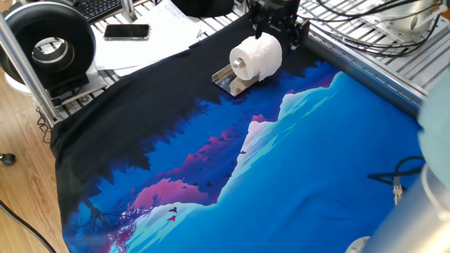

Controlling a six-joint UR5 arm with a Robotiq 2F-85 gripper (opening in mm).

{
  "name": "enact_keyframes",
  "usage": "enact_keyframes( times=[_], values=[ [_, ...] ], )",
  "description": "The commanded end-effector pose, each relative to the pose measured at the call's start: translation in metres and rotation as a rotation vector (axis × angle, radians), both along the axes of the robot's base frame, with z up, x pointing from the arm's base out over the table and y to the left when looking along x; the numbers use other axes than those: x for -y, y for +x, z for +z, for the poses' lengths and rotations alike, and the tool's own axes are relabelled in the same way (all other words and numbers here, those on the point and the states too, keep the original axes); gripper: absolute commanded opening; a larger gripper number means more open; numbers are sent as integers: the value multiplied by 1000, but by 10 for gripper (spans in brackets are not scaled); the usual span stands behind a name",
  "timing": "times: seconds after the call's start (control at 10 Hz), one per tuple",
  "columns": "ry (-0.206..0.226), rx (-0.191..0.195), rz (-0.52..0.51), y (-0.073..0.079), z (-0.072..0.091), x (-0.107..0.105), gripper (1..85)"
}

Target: Take the roll of paper down from the shelf

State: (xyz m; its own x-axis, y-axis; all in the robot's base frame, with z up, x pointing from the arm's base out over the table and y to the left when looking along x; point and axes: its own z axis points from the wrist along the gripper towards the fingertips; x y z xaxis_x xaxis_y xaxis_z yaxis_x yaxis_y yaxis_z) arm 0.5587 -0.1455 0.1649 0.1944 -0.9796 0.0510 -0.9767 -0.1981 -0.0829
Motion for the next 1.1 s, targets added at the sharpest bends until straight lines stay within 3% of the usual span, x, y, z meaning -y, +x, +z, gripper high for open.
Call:
enact_keyframes(
  times=[0.0,0.2,0.5,0.7,0.9,1.0],
  values=[
    [32,68,-12,24,-14,34,850],
    [-18,99,-45,34,-16,46,850],
    [3,81,-142,30,-21,43,850],
    [55,70,-187,29,-22,28,850],
    [-4,53,-130,23,-22,41,850],
    [0,58,-174,24,-22,42,850]
  ],
)
